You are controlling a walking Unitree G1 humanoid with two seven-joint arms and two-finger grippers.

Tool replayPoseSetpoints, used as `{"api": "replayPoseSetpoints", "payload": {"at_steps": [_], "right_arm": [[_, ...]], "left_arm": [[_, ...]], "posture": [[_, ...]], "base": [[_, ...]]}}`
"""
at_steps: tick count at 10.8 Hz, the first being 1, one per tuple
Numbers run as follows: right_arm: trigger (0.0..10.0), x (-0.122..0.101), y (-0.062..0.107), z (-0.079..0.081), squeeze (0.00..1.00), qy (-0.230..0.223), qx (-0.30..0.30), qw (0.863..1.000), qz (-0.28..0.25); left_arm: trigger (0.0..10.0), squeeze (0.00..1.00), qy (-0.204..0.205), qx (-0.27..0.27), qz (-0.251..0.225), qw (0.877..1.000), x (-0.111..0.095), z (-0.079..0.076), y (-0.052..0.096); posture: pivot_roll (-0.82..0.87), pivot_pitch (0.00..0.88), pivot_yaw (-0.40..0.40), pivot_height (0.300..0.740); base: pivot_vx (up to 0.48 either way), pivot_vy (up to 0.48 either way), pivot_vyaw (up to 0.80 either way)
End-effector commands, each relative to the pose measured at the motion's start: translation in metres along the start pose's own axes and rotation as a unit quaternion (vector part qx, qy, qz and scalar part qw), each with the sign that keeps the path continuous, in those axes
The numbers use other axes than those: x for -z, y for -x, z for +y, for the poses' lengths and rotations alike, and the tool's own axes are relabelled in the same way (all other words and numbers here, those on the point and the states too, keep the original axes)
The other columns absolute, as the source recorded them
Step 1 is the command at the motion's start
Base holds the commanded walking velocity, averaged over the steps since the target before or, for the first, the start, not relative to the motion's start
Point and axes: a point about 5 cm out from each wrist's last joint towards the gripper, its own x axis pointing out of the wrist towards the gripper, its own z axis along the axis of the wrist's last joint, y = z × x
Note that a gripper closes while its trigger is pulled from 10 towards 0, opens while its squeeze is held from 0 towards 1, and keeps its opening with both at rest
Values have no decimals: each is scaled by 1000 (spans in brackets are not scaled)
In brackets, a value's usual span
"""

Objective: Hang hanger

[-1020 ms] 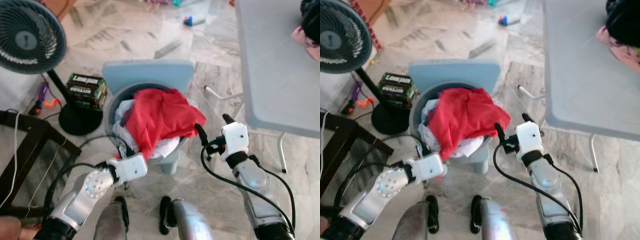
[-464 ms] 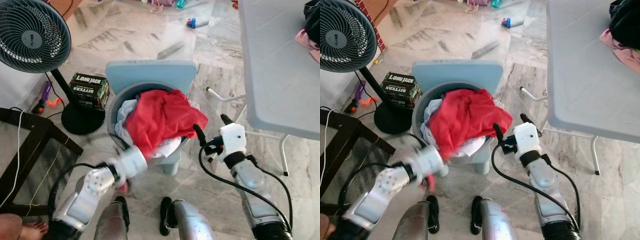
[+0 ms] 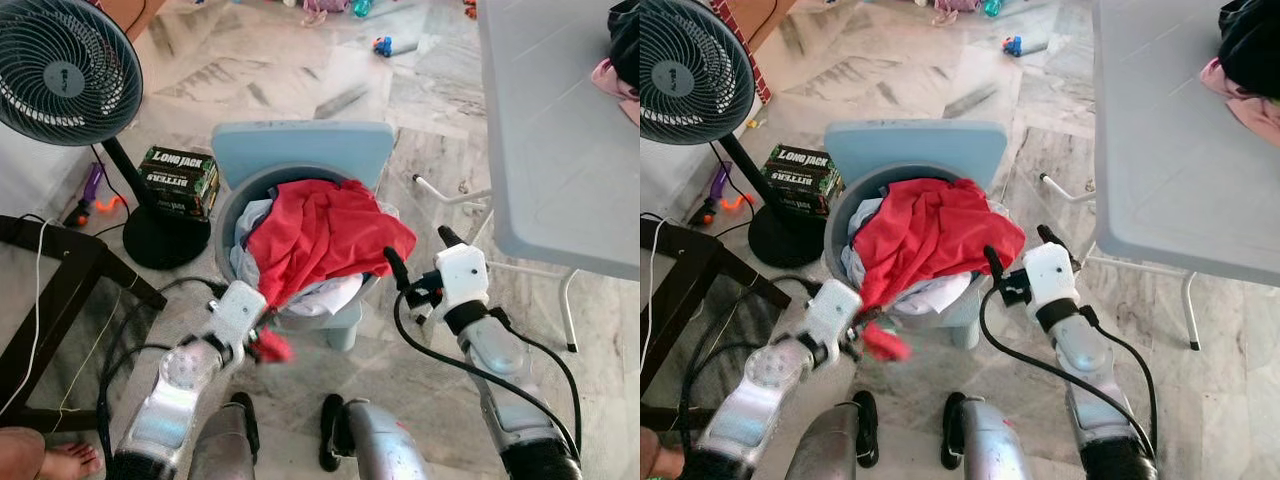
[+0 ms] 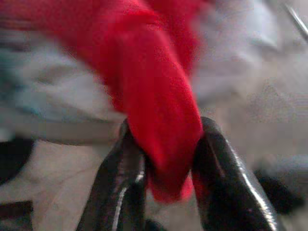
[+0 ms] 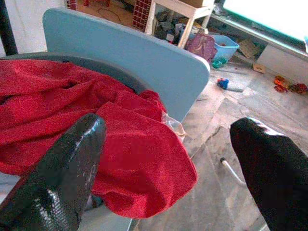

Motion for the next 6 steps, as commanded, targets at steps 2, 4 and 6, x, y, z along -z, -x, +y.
{"api": "replayPoseSetpoints", "payload": {"at_steps": [2,4,6], "right_arm": [[10000,5,3,5,0,-2,-7,1000,7],[10000,6,3,8,0,-6,-9,1000,8],[10000,6,2,10,0,-7,-11,1000,7]], "left_arm": [[10000,1000,-37,9,-2,999,1,-7,5],[10000,1000,-1,-137,-102,985,-24,18,10],[10000,1000,82,-190,-155,966,-35,26,18]], "posture": [[-1,217,-70,740],[12,226,-66,740],[17,229,-65,740]], "base": [[0,0,0],[0,0,0],[0,0,0]]}}
